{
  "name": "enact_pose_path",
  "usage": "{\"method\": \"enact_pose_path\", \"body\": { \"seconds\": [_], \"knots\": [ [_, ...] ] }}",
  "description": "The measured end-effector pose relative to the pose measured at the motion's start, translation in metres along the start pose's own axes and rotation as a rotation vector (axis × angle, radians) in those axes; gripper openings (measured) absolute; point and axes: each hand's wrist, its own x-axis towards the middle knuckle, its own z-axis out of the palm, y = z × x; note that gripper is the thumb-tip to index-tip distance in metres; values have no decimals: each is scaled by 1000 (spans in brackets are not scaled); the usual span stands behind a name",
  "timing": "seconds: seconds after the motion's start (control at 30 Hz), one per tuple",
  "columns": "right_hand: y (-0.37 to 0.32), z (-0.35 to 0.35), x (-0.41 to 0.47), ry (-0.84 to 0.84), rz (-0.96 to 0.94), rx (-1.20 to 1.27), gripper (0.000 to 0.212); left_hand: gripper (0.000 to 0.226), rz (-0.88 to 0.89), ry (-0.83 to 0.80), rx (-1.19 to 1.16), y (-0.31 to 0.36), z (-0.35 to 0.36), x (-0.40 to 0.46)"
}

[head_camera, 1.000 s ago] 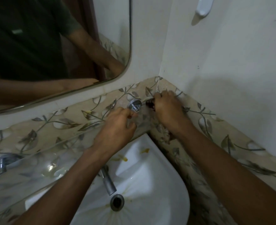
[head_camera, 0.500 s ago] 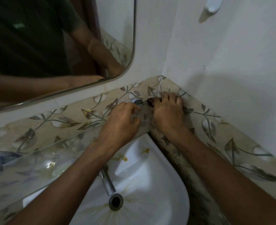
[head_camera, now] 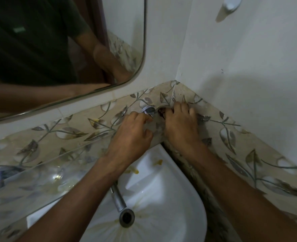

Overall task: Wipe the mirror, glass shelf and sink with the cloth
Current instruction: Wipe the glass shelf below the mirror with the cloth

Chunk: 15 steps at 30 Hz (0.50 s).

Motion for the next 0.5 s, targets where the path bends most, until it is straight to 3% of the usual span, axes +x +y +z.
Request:
{"method": "enact_pose_path", "body": {
  "seconds": [0.17,0.33,0.5],
  "knots": [
    [7,-10,-13,-58,-58,89,24,41,-2,-2,-8,0,2,0],
    [5,-6,8,-126,56,117,36,39,22,-18,62,3,8,9],
    [3,-8,-17,-53,-3,167,26,44,-12,-27,55,-2,7,11]
  ]
}}
